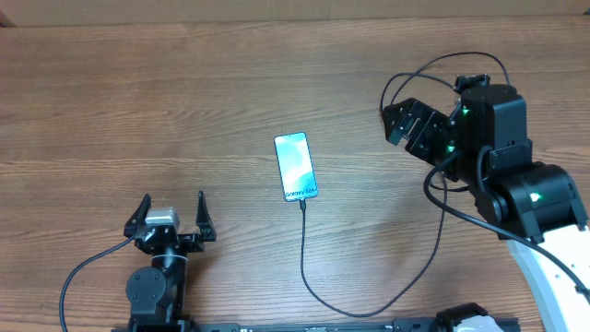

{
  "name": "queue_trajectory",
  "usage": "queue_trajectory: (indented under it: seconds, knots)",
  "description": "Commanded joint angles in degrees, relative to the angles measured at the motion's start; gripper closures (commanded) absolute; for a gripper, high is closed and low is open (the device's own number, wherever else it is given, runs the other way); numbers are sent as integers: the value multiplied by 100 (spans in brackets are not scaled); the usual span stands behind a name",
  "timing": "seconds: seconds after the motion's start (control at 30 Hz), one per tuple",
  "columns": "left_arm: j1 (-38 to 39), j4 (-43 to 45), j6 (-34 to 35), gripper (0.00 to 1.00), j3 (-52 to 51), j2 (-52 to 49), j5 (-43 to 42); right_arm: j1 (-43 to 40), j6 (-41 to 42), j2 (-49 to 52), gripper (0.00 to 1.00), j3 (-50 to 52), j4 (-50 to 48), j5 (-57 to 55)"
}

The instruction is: Plug charger to phone and switch on socket

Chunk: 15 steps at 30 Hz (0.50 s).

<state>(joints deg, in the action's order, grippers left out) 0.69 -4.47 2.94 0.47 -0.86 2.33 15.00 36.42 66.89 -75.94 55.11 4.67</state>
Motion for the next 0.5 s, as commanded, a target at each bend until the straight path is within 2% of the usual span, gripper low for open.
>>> queue_trajectory:
  seconds: [0.0,0.47]
  knots:
    - [-39,0,-83,0,-11,63,-28,-24,-31,-175,0,234,-15,-9]
    - [-39,0,-83,0,-11,63,-28,-210,-31,-1169,0,2068,-13,-11]
